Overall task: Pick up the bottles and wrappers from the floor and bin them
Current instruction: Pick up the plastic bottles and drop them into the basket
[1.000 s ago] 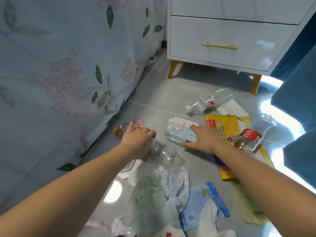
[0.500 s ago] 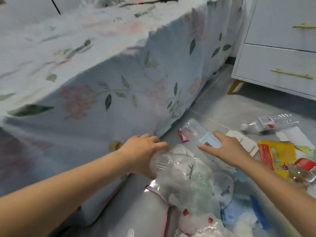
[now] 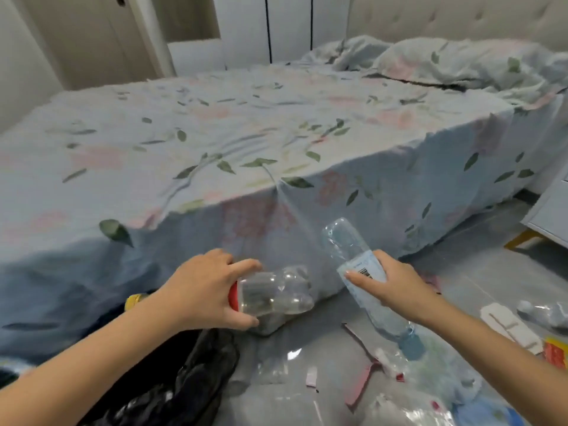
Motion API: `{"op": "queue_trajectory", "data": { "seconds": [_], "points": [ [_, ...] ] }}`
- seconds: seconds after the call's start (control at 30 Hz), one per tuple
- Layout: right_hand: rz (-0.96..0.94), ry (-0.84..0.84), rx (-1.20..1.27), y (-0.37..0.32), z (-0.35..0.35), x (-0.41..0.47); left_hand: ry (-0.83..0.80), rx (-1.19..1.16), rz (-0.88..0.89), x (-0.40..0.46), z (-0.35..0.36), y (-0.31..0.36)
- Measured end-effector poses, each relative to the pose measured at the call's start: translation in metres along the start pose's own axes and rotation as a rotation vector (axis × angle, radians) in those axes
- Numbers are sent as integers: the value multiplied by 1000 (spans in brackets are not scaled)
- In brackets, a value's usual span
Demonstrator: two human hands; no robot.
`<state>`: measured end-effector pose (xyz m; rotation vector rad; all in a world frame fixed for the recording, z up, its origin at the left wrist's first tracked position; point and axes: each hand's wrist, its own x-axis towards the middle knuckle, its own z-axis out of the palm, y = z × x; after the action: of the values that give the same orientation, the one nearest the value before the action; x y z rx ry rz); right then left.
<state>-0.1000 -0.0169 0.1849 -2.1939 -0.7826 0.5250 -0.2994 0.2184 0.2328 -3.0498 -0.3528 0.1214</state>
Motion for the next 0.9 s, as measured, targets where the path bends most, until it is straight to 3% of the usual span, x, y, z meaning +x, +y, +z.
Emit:
{"op": "queue_trajectory", "data": {
  "seconds": [0.2,0.3,0.43,0.57,0.67,0.77,0.9],
  "points": [
    [-172,-212,162,-143,101,1,25,-376,-596,-161,0,-110],
    [-211,-298,258,-211,167,-2,244,-693,-931,-233,16,-148],
    [-234,-392,400,-284,268,-12,513,-935,-1228,-295,48,-188],
    [-138,-481,525,-330,354,-39,756,-1156,-1371,-326,78,-214],
    [-88,-551,560,-340,407,-58,824,-1388,-1451,-339,113,-232],
    [-96,-559,453,-332,450,-71,746,-1498,-1500,-340,147,-241],
    [-76,-597,293,-307,492,-68,615,-1465,-1496,-327,174,-245]
  ]
}}
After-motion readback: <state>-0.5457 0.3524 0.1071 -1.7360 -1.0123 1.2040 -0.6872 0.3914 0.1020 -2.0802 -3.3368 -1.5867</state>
